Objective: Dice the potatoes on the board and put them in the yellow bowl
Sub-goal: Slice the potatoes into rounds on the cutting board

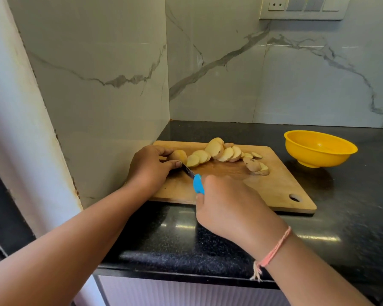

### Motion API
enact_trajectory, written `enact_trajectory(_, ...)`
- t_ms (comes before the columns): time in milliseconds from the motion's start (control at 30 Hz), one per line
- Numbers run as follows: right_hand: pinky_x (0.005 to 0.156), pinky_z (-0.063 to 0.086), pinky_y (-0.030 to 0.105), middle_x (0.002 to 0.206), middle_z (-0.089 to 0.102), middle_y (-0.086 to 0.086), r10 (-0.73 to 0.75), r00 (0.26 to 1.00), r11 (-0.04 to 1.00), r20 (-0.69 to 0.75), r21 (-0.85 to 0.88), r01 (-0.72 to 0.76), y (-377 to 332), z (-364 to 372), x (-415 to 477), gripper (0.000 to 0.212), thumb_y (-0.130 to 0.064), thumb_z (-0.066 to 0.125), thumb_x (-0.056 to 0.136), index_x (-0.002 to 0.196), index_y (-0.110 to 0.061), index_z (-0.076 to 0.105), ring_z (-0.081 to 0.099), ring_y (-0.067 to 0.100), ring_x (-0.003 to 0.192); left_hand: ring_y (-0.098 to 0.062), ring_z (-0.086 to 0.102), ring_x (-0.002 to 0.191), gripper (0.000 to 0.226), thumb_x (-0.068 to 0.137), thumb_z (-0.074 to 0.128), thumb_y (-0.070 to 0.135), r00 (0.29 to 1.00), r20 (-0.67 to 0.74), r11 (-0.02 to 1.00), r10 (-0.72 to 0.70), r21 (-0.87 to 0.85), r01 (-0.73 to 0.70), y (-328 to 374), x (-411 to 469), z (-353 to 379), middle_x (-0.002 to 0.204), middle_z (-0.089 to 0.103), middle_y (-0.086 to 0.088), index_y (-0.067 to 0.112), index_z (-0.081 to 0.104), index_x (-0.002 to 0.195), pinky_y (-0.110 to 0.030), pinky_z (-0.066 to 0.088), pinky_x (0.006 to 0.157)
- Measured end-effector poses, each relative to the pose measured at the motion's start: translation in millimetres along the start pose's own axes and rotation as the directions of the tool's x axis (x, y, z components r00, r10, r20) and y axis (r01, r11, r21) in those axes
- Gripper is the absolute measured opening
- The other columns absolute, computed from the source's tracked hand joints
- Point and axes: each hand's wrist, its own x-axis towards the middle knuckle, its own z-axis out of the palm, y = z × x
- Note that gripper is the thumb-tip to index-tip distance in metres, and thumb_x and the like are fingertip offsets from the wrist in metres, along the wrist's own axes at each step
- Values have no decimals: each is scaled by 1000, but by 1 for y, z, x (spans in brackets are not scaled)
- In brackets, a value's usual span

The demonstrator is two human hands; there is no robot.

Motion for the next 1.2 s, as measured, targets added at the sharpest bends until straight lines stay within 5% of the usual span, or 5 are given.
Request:
enact_trajectory(400,52,36,25,71,45,-3,-10,1000,1000,3,-29,10,-10,-14,2,16,-28,46,94,81,-20,41,49,14,69,-15,54,116,44,82,75,24,1000,-4,1000,21,16,-20,1,-4,0,129,60,3,19,63,124,-19,34,86)
enact_trajectory(667,53,36,24,79,48,-3,10,1000,1000,13,9,-10,1,-11,11,24,-30,43,96,114,-17,52,54,16,77,-16,59,106,36,83,73,25,999,7,998,40,48,-40,-3,-1,4,128,55,3,21,61,116,-25,42,83)
enact_trajectory(800,49,42,22,80,58,1,52,994,989,94,130,-64,17,-20,20,37,-31,44,95,130,-20,49,51,10,55,-14,59,101,31,85,71,26,998,49,998,34,56,-37,-4,0,5,124,58,4,23,57,113,-26,43,79)
enact_trajectory(967,35,28,12,59,51,2,86,978,925,190,351,-149,35,-35,31,37,-31,45,97,133,-25,50,37,7,31,-10,51,94,30,88,67,27,996,79,994,43,92,-50,-2,0,5,121,57,5,22,53,114,-25,40,77)
enact_trajectory(1200,43,36,17,62,52,-2,63,996,989,67,130,-72,18,-48,13,33,-38,43,97,124,-22,54,46,7,43,-10,52,96,30,89,65,30,996,86,994,20,101,-29,-1,2,5,124,56,5,25,51,115,-25,41,77)
